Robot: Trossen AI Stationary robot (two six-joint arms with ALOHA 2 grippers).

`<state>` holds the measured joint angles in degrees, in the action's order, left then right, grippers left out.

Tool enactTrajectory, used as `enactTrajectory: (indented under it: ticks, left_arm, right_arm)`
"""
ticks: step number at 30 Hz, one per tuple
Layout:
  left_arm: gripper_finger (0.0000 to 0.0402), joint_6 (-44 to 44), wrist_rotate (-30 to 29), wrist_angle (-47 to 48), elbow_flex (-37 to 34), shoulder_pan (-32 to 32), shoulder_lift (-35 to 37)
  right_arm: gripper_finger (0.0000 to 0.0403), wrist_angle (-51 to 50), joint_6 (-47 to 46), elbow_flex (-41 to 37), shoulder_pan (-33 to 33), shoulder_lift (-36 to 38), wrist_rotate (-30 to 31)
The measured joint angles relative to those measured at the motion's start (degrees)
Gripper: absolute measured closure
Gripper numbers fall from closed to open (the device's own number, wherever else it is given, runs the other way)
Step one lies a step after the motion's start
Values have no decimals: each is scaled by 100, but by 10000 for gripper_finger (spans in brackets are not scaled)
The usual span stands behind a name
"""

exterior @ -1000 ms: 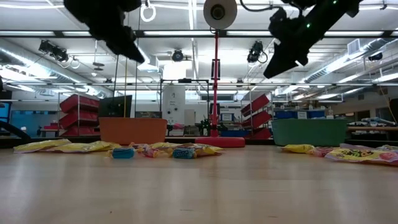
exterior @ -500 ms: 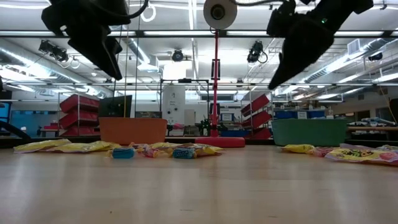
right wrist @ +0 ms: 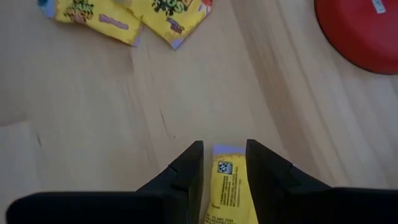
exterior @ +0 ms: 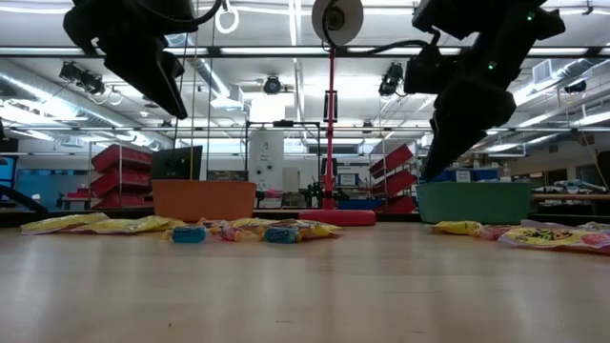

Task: Sort candy
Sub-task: Put the small red candy into the green bin

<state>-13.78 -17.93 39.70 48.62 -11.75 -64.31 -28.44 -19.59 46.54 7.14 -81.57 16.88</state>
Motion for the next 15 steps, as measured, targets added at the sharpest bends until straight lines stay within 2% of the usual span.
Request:
enactTrajectory:
  ticks: [8,15]
  left_arm:
    - [234,-22,-7,4,0,-81,0]
    - [234,-70,-7,6,-2,-78,0]
  right_arm:
    - [293,8,0,-2,36,-179,-101]
    - [291,-322,-281,-2,355,-128,-348]
